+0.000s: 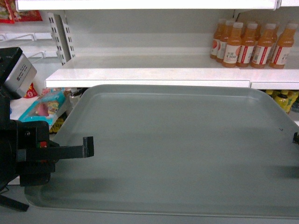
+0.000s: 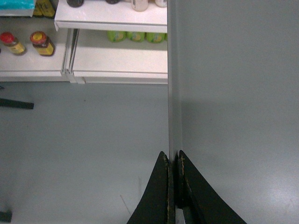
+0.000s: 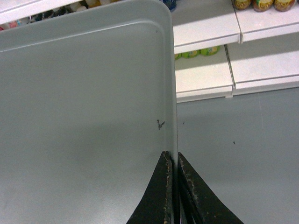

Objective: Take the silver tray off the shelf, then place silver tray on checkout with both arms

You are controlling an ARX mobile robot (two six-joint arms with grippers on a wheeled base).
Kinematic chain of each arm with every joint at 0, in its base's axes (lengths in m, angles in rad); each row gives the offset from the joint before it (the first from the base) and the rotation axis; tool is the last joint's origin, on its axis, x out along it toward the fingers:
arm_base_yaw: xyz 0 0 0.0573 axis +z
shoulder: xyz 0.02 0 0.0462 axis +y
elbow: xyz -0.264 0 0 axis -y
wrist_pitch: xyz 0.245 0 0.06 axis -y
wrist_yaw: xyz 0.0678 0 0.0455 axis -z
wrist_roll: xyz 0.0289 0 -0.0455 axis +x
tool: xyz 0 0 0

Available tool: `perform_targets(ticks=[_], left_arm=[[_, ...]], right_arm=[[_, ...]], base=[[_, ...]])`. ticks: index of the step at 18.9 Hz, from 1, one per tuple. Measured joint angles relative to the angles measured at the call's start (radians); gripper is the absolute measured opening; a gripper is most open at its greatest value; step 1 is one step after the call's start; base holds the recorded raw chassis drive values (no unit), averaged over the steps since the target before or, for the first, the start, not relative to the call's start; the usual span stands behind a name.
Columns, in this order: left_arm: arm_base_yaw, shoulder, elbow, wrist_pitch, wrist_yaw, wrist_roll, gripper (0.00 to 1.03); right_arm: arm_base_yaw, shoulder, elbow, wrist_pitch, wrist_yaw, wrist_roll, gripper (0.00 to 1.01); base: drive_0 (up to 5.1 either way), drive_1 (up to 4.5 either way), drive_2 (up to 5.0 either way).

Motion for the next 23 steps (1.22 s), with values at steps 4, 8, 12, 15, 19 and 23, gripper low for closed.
perform_targets(ticks=[4,8,12,15,19,23], left_arm=[[0.000,0.000,0.000,0.001,-0.002,0.000,0.03],[0.000,0.000,0.000,-0.001,0.000,0.000,0.03],[-0.001,0.000,0.000,-0.002,0.000,0.000,0.03],[0.000,0.001,0.000,-0.005,0.000,0.000,0.03],[0.000,0.000,0.000,0.000,-0.001,0.000,0.03],[-0.001,0.000,0.000,0.003,-0.001,0.000,0.03]], right_arm=[[0.000,0.000,0.000,-0.001,0.000,0.000,0.03],[0.000,0.000,0.000,-0.006,0.000,0.000,0.03],[0.000,0.000,0.000,-0.006,0.000,0.000,0.03],[0.000,0.001,0.000,-0.009,-0.001,0.000,0.03],[0.000,-0.001,-0.001,-0.001,-0.002,0.000,0.03],[0.000,-0.001,-0.001,0.000,0.000,0.000,0.03]], base=[[0.1,-4.19,4.4],[0.1,-4.17,4.4],[0.2,-4.12,4.4],[0.1,-4.17,4.4],[0.1,-4.18,4.4],[0.0,-4.23,4.3]])
